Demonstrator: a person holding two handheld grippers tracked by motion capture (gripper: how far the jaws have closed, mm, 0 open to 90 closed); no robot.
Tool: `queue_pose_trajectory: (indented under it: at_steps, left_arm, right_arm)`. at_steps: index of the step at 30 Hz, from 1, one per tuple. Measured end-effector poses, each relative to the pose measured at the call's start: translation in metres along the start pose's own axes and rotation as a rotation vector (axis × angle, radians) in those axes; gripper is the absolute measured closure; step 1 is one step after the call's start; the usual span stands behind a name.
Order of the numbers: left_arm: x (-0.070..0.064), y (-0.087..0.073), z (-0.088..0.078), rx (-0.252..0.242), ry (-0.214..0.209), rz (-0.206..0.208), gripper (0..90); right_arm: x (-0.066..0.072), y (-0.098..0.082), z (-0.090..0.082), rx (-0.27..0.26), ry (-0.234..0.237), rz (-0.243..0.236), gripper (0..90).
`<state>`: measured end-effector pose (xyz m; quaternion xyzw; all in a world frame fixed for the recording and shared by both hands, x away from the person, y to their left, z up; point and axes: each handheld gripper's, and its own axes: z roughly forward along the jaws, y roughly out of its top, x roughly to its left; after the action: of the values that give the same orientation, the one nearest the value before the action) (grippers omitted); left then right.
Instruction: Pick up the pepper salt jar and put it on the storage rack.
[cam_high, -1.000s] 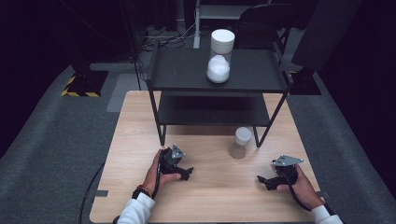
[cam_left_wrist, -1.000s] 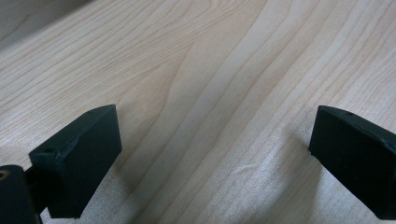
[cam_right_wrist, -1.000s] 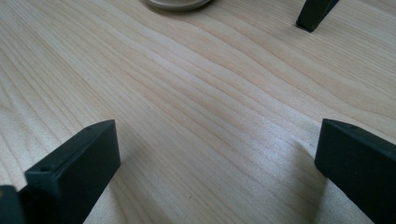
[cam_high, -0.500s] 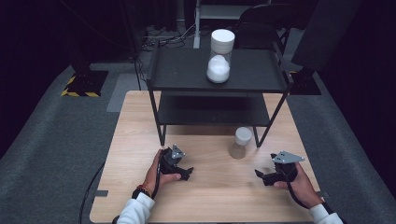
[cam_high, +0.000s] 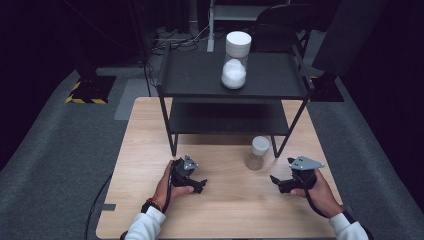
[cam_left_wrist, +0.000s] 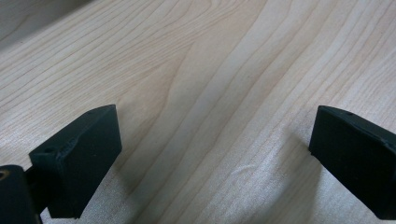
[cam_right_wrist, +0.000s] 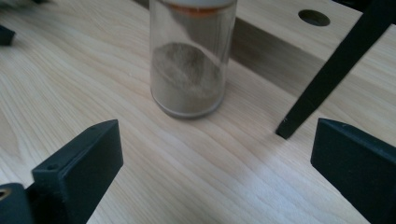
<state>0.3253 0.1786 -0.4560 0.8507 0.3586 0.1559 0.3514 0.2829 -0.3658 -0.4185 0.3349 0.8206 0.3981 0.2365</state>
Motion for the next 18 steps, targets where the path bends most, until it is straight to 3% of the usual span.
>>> queue_pose_trajectory:
  at_steps: [18]
  left_arm:
    - [0.0, 0.0, 0.0, 0.001, 0.0, 0.002, 2.3]
  right_arm:
    - [-0.013, 0.024, 0.009, -0.033, 0.045, 0.033, 2.4]
